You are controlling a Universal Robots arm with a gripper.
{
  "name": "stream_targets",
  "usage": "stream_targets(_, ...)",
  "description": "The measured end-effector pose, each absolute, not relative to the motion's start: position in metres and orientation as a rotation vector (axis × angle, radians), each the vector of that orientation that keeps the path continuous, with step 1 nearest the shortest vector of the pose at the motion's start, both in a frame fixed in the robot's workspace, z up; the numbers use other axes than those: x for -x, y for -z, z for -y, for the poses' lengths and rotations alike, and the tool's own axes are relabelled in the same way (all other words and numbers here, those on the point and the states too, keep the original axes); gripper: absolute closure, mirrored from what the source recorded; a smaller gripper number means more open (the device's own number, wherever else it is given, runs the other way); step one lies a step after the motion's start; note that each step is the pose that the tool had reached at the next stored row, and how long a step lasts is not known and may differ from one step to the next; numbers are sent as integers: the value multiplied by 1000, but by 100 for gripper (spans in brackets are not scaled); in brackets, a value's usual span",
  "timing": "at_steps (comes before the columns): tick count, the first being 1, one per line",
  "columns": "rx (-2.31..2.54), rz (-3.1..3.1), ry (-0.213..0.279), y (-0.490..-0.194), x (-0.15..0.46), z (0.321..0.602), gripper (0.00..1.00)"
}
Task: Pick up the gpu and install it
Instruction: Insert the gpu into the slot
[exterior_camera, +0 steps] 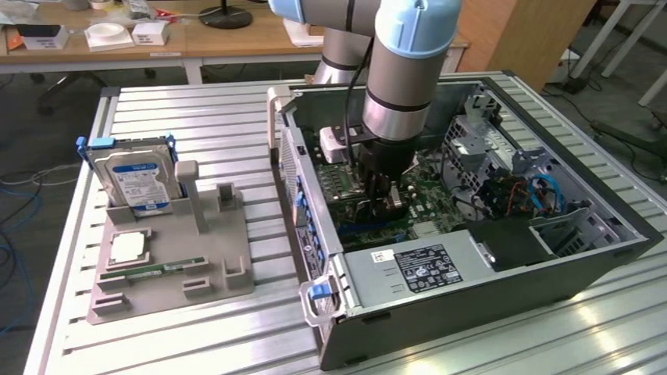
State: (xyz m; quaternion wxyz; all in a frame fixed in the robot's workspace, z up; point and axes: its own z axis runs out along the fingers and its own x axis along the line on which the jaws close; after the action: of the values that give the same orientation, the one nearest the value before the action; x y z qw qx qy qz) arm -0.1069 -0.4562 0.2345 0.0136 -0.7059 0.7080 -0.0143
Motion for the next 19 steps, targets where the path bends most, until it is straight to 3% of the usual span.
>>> stream_targets(19, 2198, -2205, 44, -238, 107, 456, 73)
